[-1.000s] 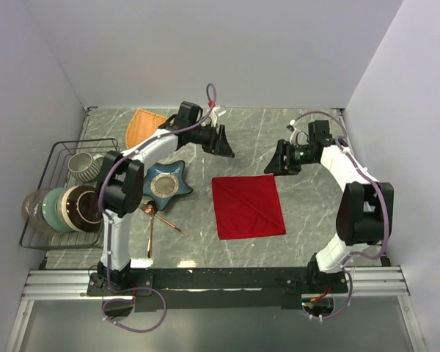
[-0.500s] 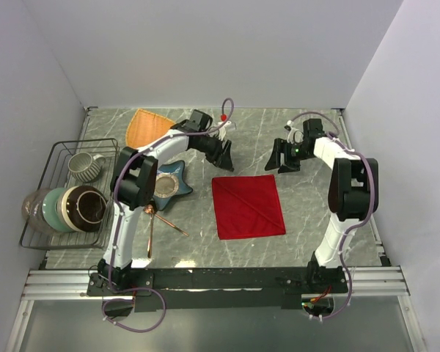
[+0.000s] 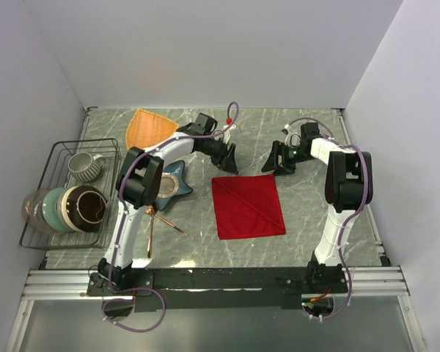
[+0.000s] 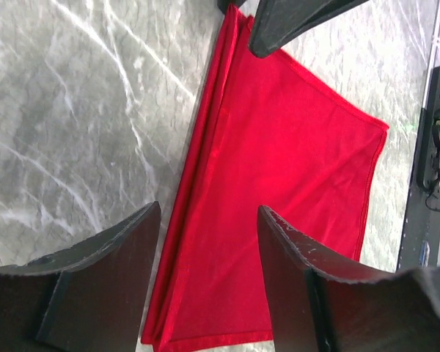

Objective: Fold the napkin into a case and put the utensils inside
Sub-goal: Pick up the upper triangle-folded napkin from the center of the board.

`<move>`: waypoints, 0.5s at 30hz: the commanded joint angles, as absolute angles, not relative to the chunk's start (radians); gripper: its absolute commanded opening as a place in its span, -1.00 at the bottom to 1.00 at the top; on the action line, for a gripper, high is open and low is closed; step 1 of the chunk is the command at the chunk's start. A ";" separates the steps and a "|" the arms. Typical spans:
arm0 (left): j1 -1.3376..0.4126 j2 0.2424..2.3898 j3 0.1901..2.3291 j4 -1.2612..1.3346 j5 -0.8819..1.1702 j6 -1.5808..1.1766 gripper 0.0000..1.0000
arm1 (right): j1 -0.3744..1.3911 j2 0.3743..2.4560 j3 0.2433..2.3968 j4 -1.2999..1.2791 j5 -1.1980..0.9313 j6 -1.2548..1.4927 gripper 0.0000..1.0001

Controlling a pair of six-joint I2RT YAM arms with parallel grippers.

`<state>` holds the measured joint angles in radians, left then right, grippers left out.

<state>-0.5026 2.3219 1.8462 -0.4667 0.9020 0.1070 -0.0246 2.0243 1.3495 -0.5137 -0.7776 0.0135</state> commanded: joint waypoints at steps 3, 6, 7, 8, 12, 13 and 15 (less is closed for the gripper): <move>-0.525 2.332 1.862 -0.367 0.954 0.071 0.22 | -0.055 2.002 1.341 -0.486 -0.845 0.026 0.43; -0.537 2.329 1.827 -0.261 0.985 0.011 0.22 | -0.055 1.967 1.327 -0.480 -0.873 0.029 0.37; -0.541 2.332 1.821 -0.206 0.994 0.008 0.23 | -0.055 1.962 1.325 -0.482 -0.879 0.031 0.36; -0.549 2.342 1.821 -0.186 0.999 -0.036 0.25 | -0.055 1.959 1.324 -0.485 -0.882 0.032 0.36; -0.572 2.390 1.847 -0.123 1.000 -0.090 0.32 | -0.054 1.965 1.310 -0.492 -0.899 0.034 0.35; -0.577 2.410 1.853 -0.115 1.000 -0.098 0.33 | -0.055 1.965 1.309 -0.498 -0.903 0.032 0.35; -0.586 2.427 1.864 -0.084 1.003 -0.127 0.33 | -0.055 1.960 1.307 -0.502 -0.908 0.029 0.34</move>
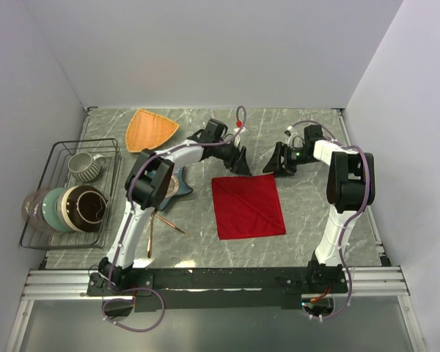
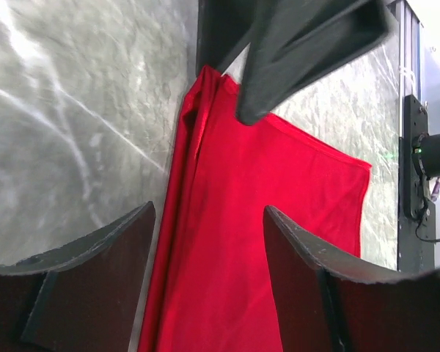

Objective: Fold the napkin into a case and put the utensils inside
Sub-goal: Pick up the upper triangle-folded napkin from the center of the board.

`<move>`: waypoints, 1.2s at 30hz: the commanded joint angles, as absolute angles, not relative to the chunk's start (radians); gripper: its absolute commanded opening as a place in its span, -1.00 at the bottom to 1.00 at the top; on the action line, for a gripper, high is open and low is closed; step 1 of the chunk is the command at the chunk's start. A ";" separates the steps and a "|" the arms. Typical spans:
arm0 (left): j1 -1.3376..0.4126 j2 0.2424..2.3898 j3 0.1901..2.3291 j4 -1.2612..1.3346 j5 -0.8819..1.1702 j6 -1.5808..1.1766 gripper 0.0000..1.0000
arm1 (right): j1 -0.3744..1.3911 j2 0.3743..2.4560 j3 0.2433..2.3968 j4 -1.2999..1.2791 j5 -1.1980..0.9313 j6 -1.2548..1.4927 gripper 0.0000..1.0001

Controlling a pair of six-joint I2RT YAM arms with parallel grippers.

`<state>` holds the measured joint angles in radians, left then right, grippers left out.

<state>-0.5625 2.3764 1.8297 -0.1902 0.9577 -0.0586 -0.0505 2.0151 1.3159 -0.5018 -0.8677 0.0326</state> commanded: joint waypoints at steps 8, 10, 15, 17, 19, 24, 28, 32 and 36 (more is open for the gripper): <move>-0.614 2.470 1.859 -0.008 1.039 -0.192 0.27 | -0.055 1.922 1.285 -0.499 -0.949 0.048 0.32; -0.617 2.480 1.864 0.023 1.042 -0.202 0.24 | -0.055 1.918 1.285 -0.500 -0.954 0.052 0.31; -0.623 2.484 1.850 0.044 1.052 -0.222 0.04 | -0.054 1.913 1.295 -0.509 -0.969 0.055 0.30; -0.624 2.484 1.847 0.051 1.055 -0.227 -0.13 | -0.055 1.913 1.301 -0.518 -0.969 0.048 0.30; -0.624 2.473 1.833 0.073 1.054 -0.232 -0.24 | -0.055 1.914 1.305 -0.528 -0.966 0.038 0.30; -0.626 2.427 1.749 0.153 1.054 -0.241 -0.52 | -0.060 1.927 1.328 -0.543 -0.907 0.014 0.37; -0.627 2.404 1.718 0.169 1.052 -0.230 -0.63 | -0.093 1.974 1.380 -0.561 -0.851 -0.029 0.47; -0.627 2.385 1.692 0.175 1.048 -0.199 -0.70 | -0.107 2.022 1.448 -0.613 -0.851 -0.109 0.60; -0.627 2.378 1.684 0.207 1.054 -0.204 -0.70 | -0.103 2.062 1.477 -0.679 -0.890 -0.195 0.64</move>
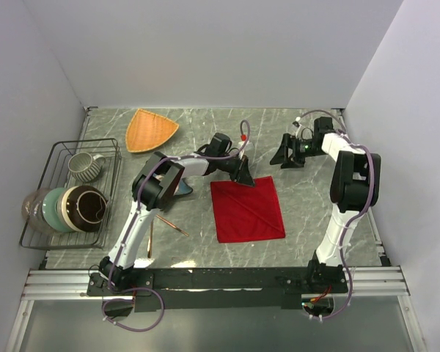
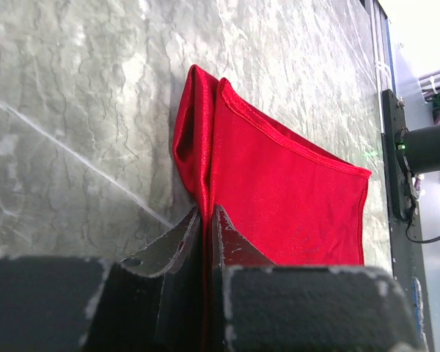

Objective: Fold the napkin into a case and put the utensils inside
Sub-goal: Pick up the upper triangle-folded napkin from the center of the board.

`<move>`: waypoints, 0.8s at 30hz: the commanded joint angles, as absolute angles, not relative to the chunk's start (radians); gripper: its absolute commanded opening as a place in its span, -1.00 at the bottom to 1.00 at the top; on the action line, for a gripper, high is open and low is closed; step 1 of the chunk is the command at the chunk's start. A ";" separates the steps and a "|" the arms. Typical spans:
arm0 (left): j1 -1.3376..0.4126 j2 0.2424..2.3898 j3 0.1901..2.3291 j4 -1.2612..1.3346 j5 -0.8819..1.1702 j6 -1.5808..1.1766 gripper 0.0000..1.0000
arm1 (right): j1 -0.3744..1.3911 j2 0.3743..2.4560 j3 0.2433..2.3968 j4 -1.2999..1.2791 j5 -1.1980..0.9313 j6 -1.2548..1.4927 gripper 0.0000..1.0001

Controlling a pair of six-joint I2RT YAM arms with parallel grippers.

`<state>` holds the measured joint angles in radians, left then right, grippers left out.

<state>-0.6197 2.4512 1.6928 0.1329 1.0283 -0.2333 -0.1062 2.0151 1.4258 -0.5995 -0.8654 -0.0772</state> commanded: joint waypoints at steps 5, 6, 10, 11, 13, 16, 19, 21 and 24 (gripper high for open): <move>-0.627 2.367 1.667 0.247 1.058 -0.215 -0.75 | -0.100 2.097 1.468 -0.690 -0.929 -0.259 0.59; -0.627 2.367 1.666 0.248 1.061 -0.215 -0.75 | -0.101 2.103 1.470 -0.701 -0.949 -0.279 0.59; -0.630 2.362 1.657 0.252 1.072 -0.201 -0.78 | -0.098 2.140 1.486 -0.752 -1.008 -0.342 0.53; -0.630 2.361 1.654 0.256 1.075 -0.199 -0.78 | -0.097 2.151 1.488 -0.753 -1.011 -0.350 0.53; -0.632 2.361 1.654 0.256 1.081 -0.196 -0.78 | -0.097 2.160 1.488 -0.759 -1.025 -0.373 0.50; -0.634 2.365 1.660 0.244 1.085 -0.195 -0.79 | -0.095 2.177 1.502 -0.785 -1.052 -0.399 0.49; -0.634 2.367 1.658 0.244 1.086 -0.195 -0.80 | -0.089 2.184 1.505 -0.816 -1.084 -0.432 0.49; -0.634 2.368 1.658 0.241 1.086 -0.192 -0.80 | -0.086 2.189 1.508 -0.848 -1.103 -0.472 0.46; -0.632 2.370 1.657 0.245 1.094 -0.189 -0.80 | -0.081 2.194 1.514 -0.888 -1.117 -0.520 0.37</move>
